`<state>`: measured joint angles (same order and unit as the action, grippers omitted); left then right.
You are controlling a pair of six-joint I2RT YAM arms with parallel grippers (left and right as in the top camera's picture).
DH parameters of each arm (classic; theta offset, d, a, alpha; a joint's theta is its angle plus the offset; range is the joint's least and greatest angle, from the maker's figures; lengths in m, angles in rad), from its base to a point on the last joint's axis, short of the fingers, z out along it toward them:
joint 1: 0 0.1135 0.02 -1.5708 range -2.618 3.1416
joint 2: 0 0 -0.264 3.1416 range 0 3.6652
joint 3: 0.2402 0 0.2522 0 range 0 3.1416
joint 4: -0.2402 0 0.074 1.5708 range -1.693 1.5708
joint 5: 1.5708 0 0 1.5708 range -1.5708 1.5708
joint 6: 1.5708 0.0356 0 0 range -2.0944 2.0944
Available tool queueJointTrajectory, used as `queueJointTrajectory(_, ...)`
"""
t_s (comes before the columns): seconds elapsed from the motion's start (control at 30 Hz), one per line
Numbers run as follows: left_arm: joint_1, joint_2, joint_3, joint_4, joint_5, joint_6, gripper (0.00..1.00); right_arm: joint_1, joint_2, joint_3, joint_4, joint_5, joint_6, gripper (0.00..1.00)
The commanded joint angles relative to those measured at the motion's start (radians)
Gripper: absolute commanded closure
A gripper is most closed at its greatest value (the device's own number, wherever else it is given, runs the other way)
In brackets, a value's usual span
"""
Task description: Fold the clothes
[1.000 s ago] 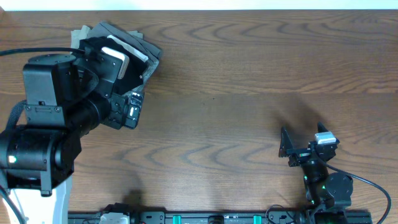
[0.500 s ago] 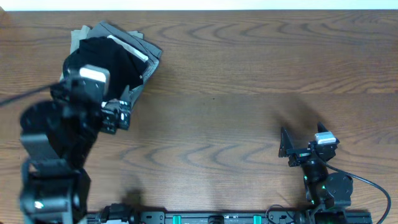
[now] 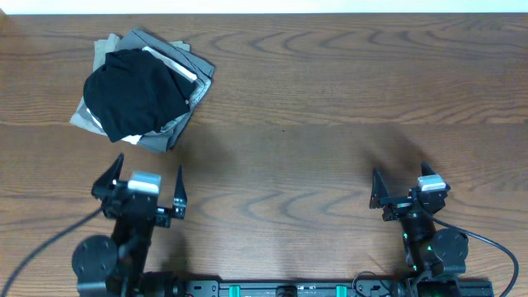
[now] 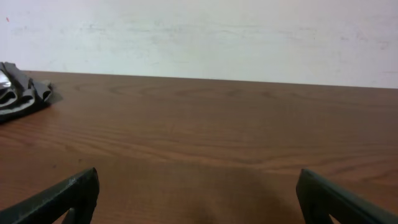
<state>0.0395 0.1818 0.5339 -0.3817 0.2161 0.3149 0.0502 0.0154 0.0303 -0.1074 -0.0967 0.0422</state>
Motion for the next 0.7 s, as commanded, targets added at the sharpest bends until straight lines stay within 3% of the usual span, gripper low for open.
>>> queueJointTrajectory(0.0,0.006,-0.077,-0.045,0.011,-0.019,0.006,0.02,0.007,-0.005,-0.005,0.002,-0.005,0.013,0.01)
queueJointTrajectory(0.23,0.006,-0.177,-0.166,0.019,-0.019,0.006,0.02,0.007,-0.005,-0.005,0.002,-0.005,0.013,0.01)
queueJointTrajectory(0.67,0.005,-0.18,-0.422,0.187,-0.019,0.006,0.02,0.007,-0.005,-0.005,0.002,-0.005,0.013,0.01)
